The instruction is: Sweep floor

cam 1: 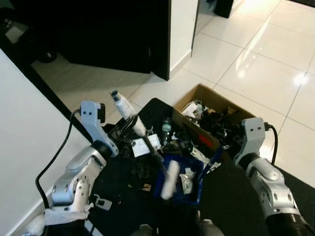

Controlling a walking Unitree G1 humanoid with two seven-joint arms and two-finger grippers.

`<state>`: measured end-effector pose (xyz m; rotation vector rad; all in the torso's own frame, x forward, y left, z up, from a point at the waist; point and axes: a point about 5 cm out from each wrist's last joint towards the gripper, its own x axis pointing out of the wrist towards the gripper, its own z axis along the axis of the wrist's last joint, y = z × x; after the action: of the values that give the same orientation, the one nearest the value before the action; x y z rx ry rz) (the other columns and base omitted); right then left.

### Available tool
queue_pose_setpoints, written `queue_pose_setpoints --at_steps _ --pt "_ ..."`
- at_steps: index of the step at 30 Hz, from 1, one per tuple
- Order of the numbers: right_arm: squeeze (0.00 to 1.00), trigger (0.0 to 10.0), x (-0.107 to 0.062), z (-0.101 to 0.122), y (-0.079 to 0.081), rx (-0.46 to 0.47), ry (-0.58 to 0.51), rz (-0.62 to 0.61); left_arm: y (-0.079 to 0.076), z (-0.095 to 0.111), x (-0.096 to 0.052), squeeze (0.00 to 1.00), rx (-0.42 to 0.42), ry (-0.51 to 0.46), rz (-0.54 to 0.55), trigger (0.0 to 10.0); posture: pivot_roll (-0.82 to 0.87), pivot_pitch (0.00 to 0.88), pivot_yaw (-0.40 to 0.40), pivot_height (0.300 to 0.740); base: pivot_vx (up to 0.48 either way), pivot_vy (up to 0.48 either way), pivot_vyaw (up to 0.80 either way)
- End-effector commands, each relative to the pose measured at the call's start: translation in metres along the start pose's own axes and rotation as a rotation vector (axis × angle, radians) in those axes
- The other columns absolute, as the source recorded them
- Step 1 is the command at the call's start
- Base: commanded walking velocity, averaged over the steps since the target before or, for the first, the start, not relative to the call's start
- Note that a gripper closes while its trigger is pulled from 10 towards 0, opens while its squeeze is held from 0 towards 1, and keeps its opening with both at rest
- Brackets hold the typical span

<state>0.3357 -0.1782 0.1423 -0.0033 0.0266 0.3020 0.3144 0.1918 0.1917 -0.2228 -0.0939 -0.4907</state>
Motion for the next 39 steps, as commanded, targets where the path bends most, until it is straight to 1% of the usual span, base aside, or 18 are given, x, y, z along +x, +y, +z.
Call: queue_pose_setpoints --at_steps 1,3,6,7,8,9,10,12,18,21,22,24,25,26,27,29,35,39 --pt "0.00 10.0 0.000 -0.032 0.026 0.110 0.110 0.119 0.011 -0.003 -0.006 0.00 0.030 0.015 0.039 10.0 0.01 0.301 0.079 0.740 0.000 0.000 0.00" --pt "0.00 10.0 0.000 -0.032 0.025 0.110 0.108 0.118 0.018 -0.003 -0.007 0.00 0.050 0.012 0.062 10.0 0.01 0.302 0.077 0.740 0.000 0.000 0.00" --pt "0.00 10.0 -0.001 -0.031 0.022 0.108 0.104 0.112 0.038 0.004 -0.001 0.00 0.145 -0.009 0.127 10.0 0.00 0.311 0.073 0.740 0.000 0.000 0.00" --pt "0.00 10.0 -0.001 -0.032 0.021 0.107 0.104 0.112 0.045 0.010 0.001 0.00 0.150 -0.030 0.153 10.0 -0.01 0.313 0.074 0.740 0.000 0.000 0.00" --pt "0.00 10.0 -0.001 -0.032 0.021 0.107 0.104 0.112 0.045 0.010 0.001 0.00 0.150 -0.030 0.153 10.0 -0.01 0.313 0.074 0.740 0.000 0.000 0.00" --pt "0.00 10.0 -0.002 -0.032 0.021 0.103 0.104 0.111 0.056 0.030 0.005 0.00 0.117 -0.096 0.180 10.0 -0.01 0.316 0.076 0.740 0.000 0.000 0.00" --pt "0.00 10.0 -0.003 -0.032 0.020 0.102 0.104 0.108 0.059 0.041 0.005 0.00 0.103 -0.127 0.175 10.0 -0.02 0.317 0.080 0.740 0.000 0.000 0.00" --pt "0.00 10.0 -0.004 -0.032 0.019 0.099 0.103 0.103 0.064 0.054 0.006 0.00 0.094 -0.159 0.155 10.0 -0.03 0.319 0.084 0.740 0.000 0.000 0.00" --pt "0.00 10.0 -0.006 -0.033 0.017 0.099 0.102 0.093 0.073 0.074 0.000 0.00 0.066 -0.204 0.111 10.0 -0.03 0.320 0.088 0.740 0.000 0.000 0.00" --pt "0.00 10.0 -0.007 -0.033 0.016 0.098 0.102 0.090 0.087 0.084 -0.008 0.00 0.123 -0.211 0.134 10.0 -0.04 0.322 0.087 0.740 0.000 0.000 0.00" --pt "0.00 10.0 -0.007 -0.033 0.016 0.098 0.102 0.090 0.087 0.084 -0.008 0.00 0.123 -0.211 0.134 10.0 -0.04 0.322 0.087 0.740 0.000 0.000 0.00" --pt "0.00 10.0 -0.007 -0.033 0.015 0.098 0.102 0.089 0.098 0.086 -0.012 0.00 0.264 -0.162 0.202 10.0 -0.03 0.327 0.082 0.740 0.000 0.000 0.00" --pt "0.00 10.0 -0.007 -0.033 0.015 0.098 0.102 0.089 0.098 0.086 -0.012 0.00 0.264 -0.162 0.202 10.0 -0.03 0.327 0.082 0.740 0.000 0.000 0.00" --pt "0.00 10.0 -0.007 -0.033 0.015 0.097 0.102 0.089 0.102 0.086 -0.013 0.00 0.319 -0.141 0.230 10.0 -0.03 0.330 0.080 0.740 0.000 0.000 0.00" --pt "0.00 10.0 -0.007 -0.033 0.015 0.097 0.102 0.089 0.102 0.086 -0.013 0.00 0.319 -0.141 0.230 10.0 -0.03 0.330 0.080 0.740 0.000 0.000 0.00" --pt "0.00 10.0 -0.008 -0.033 0.015 0.095 0.104 0.093 0.105 0.083 -0.014 0.00 0.400 -0.102 0.240 10.0 -0.04 0.336 0.074 0.740 0.000 0.000 0.00" --pt "0.00 10.0 -0.008 -0.033 0.014 0.092 0.107 0.094 0.105 0.074 -0.010 0.00 0.465 -0.066 0.260 10.0 -0.04 0.336 0.072 0.740 0.000 0.000 0.00" --pt "0.00 10.0 -0.009 -0.033 0.013 0.091 0.106 0.089 0.105 0.058 -0.005 0.01 0.533 -0.013 0.286 10.0 -0.05 0.336 0.076 0.740 0.000 0.000 0.00"
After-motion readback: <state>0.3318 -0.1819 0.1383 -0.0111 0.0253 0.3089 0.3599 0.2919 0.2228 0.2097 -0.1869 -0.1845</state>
